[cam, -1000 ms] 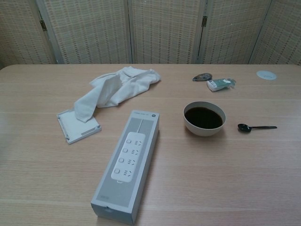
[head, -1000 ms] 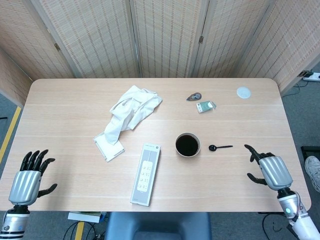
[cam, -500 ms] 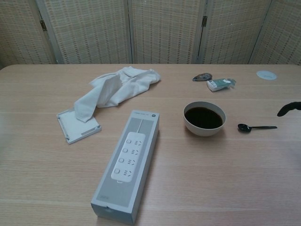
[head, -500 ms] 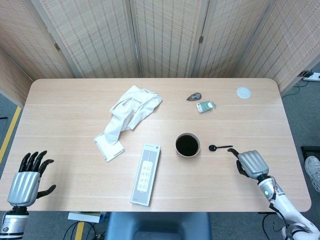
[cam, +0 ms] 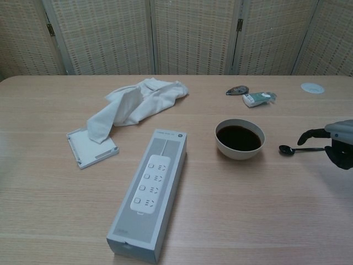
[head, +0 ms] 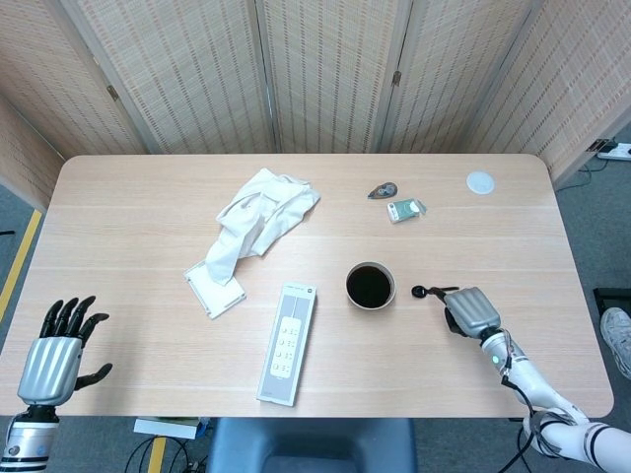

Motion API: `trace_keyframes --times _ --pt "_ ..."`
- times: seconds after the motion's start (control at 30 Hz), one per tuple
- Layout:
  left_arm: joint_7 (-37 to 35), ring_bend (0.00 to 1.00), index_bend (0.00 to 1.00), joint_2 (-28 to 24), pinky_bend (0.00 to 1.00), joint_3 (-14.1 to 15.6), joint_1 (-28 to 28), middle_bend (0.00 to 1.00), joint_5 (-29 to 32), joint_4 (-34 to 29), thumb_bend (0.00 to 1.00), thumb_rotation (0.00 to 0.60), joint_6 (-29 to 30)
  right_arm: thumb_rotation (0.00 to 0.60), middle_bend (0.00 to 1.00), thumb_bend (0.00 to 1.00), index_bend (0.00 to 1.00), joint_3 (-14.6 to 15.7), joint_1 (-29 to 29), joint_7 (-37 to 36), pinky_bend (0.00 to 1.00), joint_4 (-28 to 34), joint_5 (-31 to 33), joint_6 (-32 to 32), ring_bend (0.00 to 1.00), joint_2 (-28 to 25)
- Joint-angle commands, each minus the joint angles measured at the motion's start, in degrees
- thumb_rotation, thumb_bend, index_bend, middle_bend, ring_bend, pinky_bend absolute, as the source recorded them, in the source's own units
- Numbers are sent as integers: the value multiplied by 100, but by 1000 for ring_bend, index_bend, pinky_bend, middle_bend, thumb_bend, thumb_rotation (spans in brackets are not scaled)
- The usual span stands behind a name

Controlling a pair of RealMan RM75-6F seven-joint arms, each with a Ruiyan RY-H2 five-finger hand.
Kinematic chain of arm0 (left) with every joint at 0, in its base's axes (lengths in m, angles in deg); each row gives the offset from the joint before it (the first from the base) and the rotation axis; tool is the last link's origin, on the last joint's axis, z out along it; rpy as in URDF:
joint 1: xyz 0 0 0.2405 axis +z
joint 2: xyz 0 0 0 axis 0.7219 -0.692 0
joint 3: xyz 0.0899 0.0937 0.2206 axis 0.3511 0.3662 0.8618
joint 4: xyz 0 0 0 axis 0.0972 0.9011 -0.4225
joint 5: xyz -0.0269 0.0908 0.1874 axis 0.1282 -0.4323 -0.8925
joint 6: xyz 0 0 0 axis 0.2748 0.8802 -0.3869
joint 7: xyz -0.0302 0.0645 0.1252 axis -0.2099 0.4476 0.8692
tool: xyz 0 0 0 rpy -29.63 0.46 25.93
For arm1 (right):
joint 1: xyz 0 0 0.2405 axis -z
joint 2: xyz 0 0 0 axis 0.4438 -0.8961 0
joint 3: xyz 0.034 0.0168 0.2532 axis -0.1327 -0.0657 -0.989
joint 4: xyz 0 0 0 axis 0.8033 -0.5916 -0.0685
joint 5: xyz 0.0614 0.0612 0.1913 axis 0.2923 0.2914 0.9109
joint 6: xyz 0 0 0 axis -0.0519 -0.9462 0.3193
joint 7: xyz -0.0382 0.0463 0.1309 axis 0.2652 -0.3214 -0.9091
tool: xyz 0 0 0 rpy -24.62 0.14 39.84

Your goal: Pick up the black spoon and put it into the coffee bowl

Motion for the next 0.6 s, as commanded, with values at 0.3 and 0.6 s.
trace_keyframes --times 0.3,0.6 --pt "33 78 288 -22 67 2 17 112 28 -19 138 600 11 600 996 820 216 -13 -343 -87 1000 -573 100 326 1000 485" --pt "42 78 287 -26 67 20 39 112 51 -6 138 600 10 600 997 820 216 75 -449 -156 1000 -660 16 359 1000 598"
